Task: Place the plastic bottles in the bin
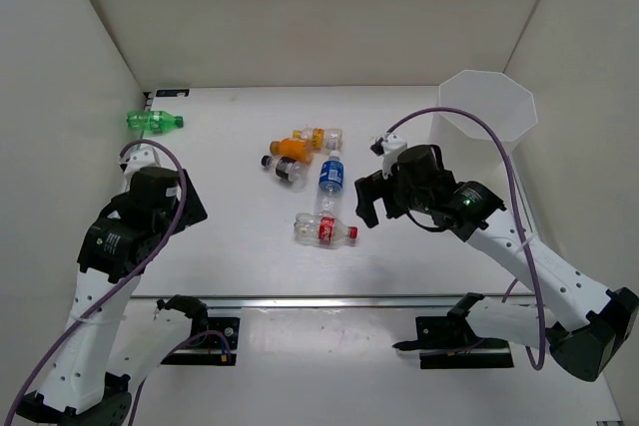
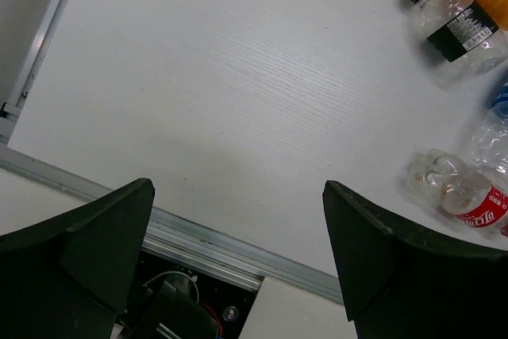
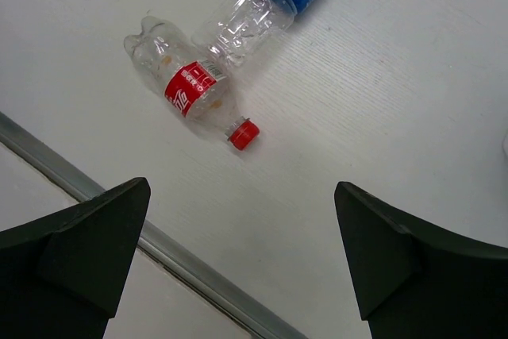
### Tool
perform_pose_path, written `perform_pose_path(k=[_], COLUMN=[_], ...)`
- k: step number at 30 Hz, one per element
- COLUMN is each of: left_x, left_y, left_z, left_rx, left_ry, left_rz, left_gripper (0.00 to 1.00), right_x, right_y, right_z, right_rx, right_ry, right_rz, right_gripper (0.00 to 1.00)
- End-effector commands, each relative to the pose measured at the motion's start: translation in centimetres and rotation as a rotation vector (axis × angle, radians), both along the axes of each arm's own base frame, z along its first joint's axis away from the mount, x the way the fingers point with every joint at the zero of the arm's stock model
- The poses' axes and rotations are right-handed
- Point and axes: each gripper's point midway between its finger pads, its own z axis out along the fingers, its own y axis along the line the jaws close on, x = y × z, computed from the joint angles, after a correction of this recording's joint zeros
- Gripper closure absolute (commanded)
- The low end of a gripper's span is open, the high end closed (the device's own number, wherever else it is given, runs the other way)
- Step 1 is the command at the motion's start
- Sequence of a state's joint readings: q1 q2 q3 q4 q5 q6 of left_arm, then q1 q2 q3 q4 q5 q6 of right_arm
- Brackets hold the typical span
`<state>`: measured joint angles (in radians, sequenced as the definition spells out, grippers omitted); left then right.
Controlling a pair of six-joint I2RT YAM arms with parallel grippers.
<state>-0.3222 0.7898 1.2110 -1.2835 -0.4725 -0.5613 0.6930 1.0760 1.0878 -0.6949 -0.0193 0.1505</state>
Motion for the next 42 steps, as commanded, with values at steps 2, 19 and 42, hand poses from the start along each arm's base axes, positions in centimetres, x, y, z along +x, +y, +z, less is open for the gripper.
perform_pose_path(k=[2, 19, 42], left_x=[0.1, 1.1, -0.3], left_y=[0.1, -3.4, -4.7], left_z=[0.3, -3.8, -6.2], left_rx=[0.003, -0.094, -0.146], left_ry=[-0.010, 0.040, 0.122], left_rz=[0.005, -0.147, -0.190], left_gripper=[0.01, 0.02, 0.01], right_x=[-0.6, -1.8, 0.6], right_y=[2.2, 10.0, 11.6], right_z=[2.3, -9.9, -19.1], right_rx=[0.020, -0.220, -0.261], right_ry=[-0.131, -0.140, -0.170], right_rz=[0.128, 0.505, 0.549], right_gripper=[0.01, 0.01, 0.30])
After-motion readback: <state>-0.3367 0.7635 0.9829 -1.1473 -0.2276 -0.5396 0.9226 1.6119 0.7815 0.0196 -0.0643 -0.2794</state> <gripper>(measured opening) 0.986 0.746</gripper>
